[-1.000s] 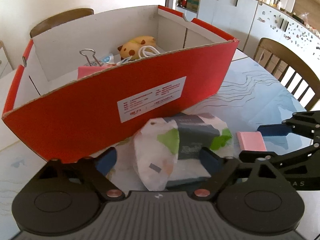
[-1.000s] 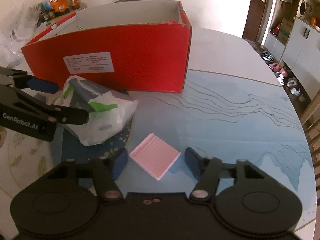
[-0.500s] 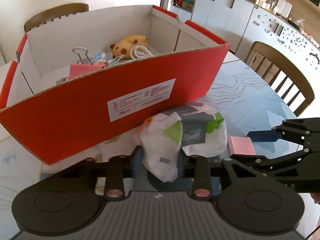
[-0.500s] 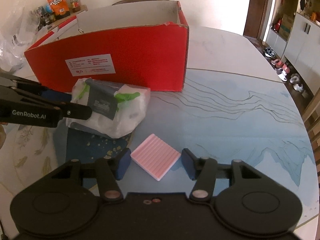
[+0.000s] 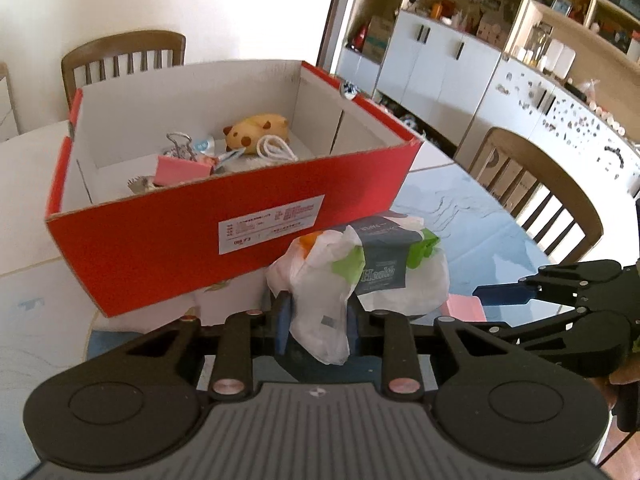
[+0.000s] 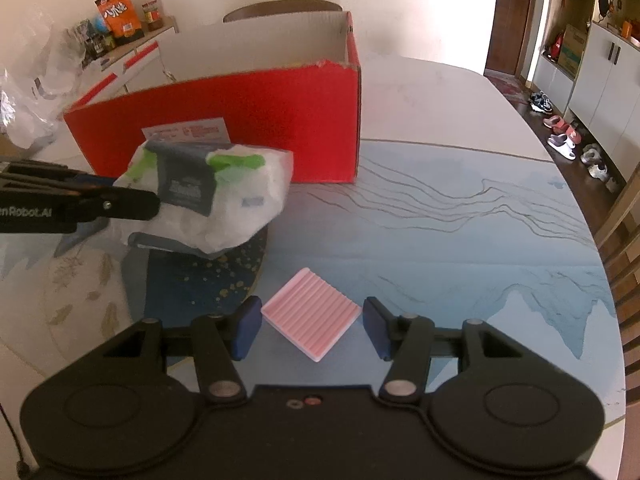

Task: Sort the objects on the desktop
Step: 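Carry the wipe pack with the left tool while the right tool carries the note pad into the box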

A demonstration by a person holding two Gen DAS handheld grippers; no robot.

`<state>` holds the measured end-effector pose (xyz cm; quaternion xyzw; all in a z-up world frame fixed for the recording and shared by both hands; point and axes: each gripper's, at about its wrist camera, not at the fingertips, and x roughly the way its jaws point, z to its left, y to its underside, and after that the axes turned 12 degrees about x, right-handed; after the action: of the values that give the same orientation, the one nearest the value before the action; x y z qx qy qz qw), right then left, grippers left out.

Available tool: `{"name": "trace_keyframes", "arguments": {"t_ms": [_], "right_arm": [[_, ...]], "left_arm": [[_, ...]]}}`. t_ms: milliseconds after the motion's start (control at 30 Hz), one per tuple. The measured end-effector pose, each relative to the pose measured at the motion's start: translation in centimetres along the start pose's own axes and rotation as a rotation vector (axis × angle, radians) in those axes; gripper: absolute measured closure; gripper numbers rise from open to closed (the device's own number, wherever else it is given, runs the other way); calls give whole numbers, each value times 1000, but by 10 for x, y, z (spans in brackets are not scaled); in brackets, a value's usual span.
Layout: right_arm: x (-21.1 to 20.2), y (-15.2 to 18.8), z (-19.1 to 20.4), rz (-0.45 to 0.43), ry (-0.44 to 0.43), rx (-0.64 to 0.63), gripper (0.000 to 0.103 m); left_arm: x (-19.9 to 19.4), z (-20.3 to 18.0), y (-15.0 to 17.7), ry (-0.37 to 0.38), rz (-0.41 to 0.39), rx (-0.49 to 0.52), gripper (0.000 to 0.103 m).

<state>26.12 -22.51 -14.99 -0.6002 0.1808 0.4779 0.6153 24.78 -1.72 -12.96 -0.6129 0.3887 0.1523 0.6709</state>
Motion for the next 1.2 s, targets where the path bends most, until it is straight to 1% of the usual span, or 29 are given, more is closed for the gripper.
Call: {"name": "trace_keyframes", "arguments": {"t_ms": [200, 433, 667, 967, 1200], "right_arm": [[-18, -9, 9, -22, -29, -20, 48], [-34, -28, 25, -53, -81, -34, 48], [-46, -47, 42, -87, -123, -68, 48], [-48, -71, 54, -124, -151, -75, 48], [-47, -90, 59, -151, -155, -100, 48]], "left_arm": [[-22, 1, 0, -16, -32, -12, 77], [-49, 9, -3, -48, -71, -31, 77], [-72, 17, -10, -88, -112, -29, 77], [-86, 37, -25, -137, -154, -40, 77], [-84, 54, -37, -166, -162, -53, 77]]}}
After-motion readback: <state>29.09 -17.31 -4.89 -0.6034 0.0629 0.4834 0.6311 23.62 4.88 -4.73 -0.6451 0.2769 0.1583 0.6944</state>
